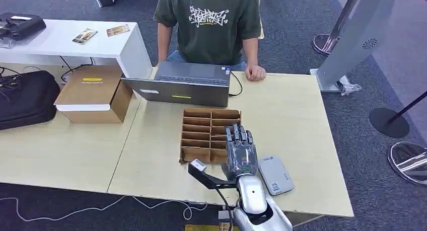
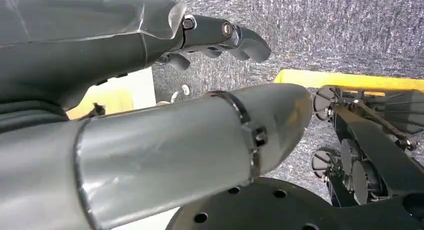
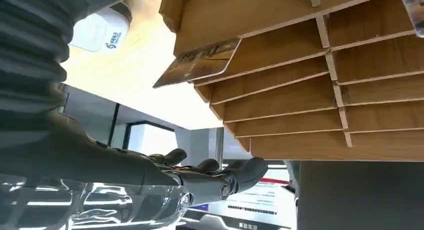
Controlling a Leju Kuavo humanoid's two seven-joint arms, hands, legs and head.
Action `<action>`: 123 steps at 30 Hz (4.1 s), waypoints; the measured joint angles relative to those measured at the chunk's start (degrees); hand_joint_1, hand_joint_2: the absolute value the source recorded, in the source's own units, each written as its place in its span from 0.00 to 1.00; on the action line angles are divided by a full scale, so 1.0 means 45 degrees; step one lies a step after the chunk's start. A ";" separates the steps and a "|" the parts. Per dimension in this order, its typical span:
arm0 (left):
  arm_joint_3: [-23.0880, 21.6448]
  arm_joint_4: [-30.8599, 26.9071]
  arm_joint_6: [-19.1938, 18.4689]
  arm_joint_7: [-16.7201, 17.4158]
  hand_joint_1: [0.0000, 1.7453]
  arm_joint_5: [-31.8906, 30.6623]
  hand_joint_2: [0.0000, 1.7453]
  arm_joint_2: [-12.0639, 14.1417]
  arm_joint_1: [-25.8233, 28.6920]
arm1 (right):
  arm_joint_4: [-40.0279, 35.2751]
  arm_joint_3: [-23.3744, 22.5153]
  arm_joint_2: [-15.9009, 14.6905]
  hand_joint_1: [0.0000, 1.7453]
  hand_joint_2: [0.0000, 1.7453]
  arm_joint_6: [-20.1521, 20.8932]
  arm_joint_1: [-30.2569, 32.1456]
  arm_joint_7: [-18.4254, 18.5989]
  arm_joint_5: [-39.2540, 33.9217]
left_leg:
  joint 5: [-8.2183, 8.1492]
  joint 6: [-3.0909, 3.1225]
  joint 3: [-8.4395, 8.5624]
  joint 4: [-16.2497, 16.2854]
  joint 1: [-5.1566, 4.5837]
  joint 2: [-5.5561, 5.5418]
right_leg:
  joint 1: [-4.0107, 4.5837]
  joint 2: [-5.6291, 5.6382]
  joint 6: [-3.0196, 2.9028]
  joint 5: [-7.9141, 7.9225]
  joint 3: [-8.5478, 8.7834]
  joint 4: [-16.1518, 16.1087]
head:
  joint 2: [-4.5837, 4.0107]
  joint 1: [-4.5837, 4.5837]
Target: Pass the card to the sensor for recognition and then transmit it.
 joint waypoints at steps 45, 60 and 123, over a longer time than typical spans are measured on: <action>0.0000 0.0209 0.0087 0.0000 0.00 0.0029 0.00 0.0165 0.0003 | 0.0835 -0.0010 -0.0005 0.87 1.00 -0.0233 -0.0275 -0.0359 -0.0005 | 0.0000 0.0000 -0.0002 0.0000 0.0000 -0.0002 | 0.0000 -0.0002 0.0001 0.0000 0.0000 -0.0002 | 0.0000 0.0000; 0.0000 0.0291 0.0107 -0.0029 0.00 0.0058 0.00 0.0180 0.0010 | -0.0516 -0.0024 -0.0146 1.00 1.00 -0.1904 -0.0181 -0.0257 -0.0005 | -0.0001 0.0000 -0.0002 0.0000 -0.0001 -0.0001 | 0.0000 0.0000 0.0001 0.0000 -0.0005 -0.0002 | 0.0000 0.0000; -0.1895 0.1462 0.0797 -0.0102 0.00 -0.1588 0.00 0.0908 -0.0357 | 0.2434 -0.4133 0.2035 1.00 1.00 -0.5455 -0.6426 -0.3443 -0.6003 | 0.0007 -0.0007 -0.0001 0.0003 -0.0001 0.0001 | 0.0000 0.0004 -0.0004 0.0005 -0.0005 0.0010 | 0.0000 0.0000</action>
